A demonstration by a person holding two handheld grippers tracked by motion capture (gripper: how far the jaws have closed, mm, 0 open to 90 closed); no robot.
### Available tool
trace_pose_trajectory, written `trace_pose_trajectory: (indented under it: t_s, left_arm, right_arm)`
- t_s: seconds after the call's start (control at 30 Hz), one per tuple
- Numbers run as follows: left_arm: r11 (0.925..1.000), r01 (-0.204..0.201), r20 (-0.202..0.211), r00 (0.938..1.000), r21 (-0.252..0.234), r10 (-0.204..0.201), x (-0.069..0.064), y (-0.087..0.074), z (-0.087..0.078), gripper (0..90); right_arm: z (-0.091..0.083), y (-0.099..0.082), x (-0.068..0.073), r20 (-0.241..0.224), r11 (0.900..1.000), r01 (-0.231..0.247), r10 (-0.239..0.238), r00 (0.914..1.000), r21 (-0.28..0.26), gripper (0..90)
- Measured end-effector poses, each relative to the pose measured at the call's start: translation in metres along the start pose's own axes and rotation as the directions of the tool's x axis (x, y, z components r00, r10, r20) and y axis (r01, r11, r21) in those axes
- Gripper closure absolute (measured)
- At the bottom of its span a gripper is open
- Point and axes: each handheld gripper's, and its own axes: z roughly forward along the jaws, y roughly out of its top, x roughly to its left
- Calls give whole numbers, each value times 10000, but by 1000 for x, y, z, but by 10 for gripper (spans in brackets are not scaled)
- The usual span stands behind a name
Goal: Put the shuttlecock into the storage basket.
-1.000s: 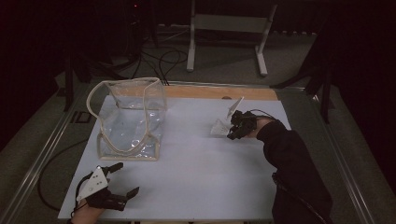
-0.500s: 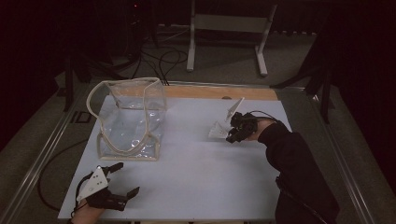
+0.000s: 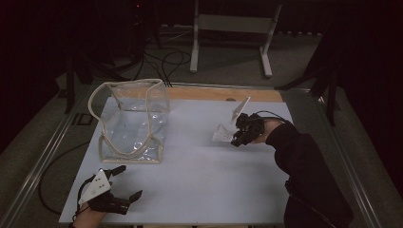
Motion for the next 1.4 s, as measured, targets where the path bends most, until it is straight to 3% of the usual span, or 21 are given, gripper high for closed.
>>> trace_pose_trajectory:
  t_s: [0.4,0.8,1.4]
  left_arm:
    - [10000,8,14,10000,16,-8,0,0,1,4]
    - [10000,1,17,10000,-1,-1,0,0,0,4]
    - [10000,16,34,10000,-43,-15,-1,1,0,4]
  right_arm:
    - [-18,11,13,-111,9994,315,-316,9994,-138,662]
    - [-26,29,25,-220,9982,579,-582,9981,-163,663]
    - [-41,58,44,-275,9849,1385,-1420,9895,-1035,663]
